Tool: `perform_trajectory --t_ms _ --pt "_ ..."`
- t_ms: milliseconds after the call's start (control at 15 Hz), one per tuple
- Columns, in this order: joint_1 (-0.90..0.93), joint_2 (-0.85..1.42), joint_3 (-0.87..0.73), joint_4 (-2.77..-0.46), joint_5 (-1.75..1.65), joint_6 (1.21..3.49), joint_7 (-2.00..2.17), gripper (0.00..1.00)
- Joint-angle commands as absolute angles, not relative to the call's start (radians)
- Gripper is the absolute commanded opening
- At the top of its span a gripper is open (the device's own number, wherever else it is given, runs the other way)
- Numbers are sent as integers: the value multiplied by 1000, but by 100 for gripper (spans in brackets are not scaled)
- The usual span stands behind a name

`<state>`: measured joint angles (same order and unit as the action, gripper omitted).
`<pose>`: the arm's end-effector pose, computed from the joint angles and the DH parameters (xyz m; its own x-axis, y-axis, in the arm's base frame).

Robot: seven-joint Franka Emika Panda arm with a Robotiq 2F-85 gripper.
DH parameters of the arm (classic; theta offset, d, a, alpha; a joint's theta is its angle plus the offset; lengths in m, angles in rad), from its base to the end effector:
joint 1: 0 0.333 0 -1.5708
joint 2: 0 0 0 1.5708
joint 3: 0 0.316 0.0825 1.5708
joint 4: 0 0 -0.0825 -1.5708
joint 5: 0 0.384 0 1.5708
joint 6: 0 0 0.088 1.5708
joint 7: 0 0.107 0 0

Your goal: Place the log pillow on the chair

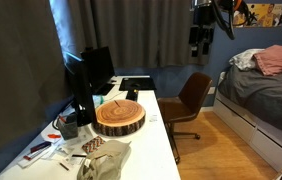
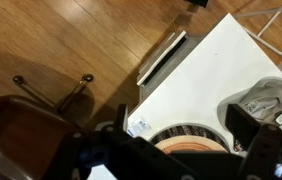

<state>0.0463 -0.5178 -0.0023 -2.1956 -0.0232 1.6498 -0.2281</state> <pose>0.3906 0.0147 0.5800 0.9621 0.2708 -0.0322 0.2713 -0.9624 0.0150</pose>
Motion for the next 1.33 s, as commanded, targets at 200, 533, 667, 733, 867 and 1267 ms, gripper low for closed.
perform_trajectory --t_ms 200,533,667,733,867,1267 --pt "115 -296 43 -2044 9 1683 -229 100" --pt "126 -122 52 -1952 72 1773 -243 100" --pt "116 -58 46 -1929 94 1812 -269 100" --pt "109 -31 42 -1919 105 1838 -277 100" --pt "90 29 34 -1902 147 1904 -300 100" --pt "24 231 34 -1850 247 2171 -331 100"
